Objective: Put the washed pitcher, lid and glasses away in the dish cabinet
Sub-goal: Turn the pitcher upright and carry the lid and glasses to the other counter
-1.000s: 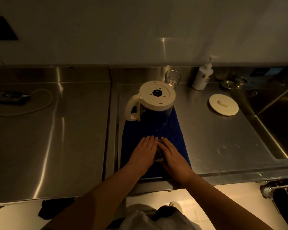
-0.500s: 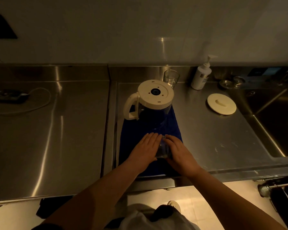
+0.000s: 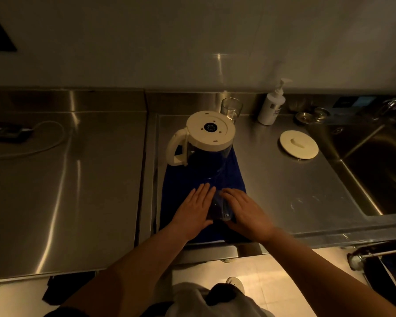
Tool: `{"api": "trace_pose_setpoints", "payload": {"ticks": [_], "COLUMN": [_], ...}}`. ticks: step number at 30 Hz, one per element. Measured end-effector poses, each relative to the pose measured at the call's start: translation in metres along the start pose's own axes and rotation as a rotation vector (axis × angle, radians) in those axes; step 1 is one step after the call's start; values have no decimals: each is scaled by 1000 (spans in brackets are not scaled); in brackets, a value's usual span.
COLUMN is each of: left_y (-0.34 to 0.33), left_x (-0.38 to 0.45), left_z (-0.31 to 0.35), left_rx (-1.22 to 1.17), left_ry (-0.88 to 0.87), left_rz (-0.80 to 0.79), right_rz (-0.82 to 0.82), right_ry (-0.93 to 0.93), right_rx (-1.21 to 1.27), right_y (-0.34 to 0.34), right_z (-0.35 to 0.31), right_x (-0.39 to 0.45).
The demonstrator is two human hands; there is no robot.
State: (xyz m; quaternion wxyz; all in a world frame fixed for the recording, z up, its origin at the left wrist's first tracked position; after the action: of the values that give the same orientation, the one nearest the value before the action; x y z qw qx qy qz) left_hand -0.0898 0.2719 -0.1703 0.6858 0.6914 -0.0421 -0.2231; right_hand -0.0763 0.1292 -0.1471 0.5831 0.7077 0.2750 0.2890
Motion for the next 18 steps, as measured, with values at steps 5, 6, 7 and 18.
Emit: {"api": "trace_pose_setpoints", "payload": {"ticks": [5, 6, 7, 18], "left_y": [0, -1, -3, 8], "left_x": [-7, -7, -8, -20], "left_z": [-11, -14, -18, -27], "left_rx": [-108, -140, -166, -269], "left_ry": [32, 41, 49, 48], "left_rz": [7, -4, -17, 129], "right_rz": [4, -1, -9, -34], "right_ry": [23, 33, 43, -13], "right_rx": [47, 52, 55, 175], "right_y": [4, 3, 3, -18], "right_z": [-7, -8, -10, -34], "right_x": [13, 14, 16, 41]}}
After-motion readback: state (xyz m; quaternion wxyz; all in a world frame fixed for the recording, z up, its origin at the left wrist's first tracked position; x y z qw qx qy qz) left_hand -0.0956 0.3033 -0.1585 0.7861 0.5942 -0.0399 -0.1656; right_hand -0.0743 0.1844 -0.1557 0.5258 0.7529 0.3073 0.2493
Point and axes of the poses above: each hand's wrist, its own x-axis towards the middle knuckle, its own y-axis out of the back of the hand, z = x × y, the point moved 5 cm from there along x, towards the middle knuckle, and after that the axes turned 7 degrees about -z, right-handed, at the moved point
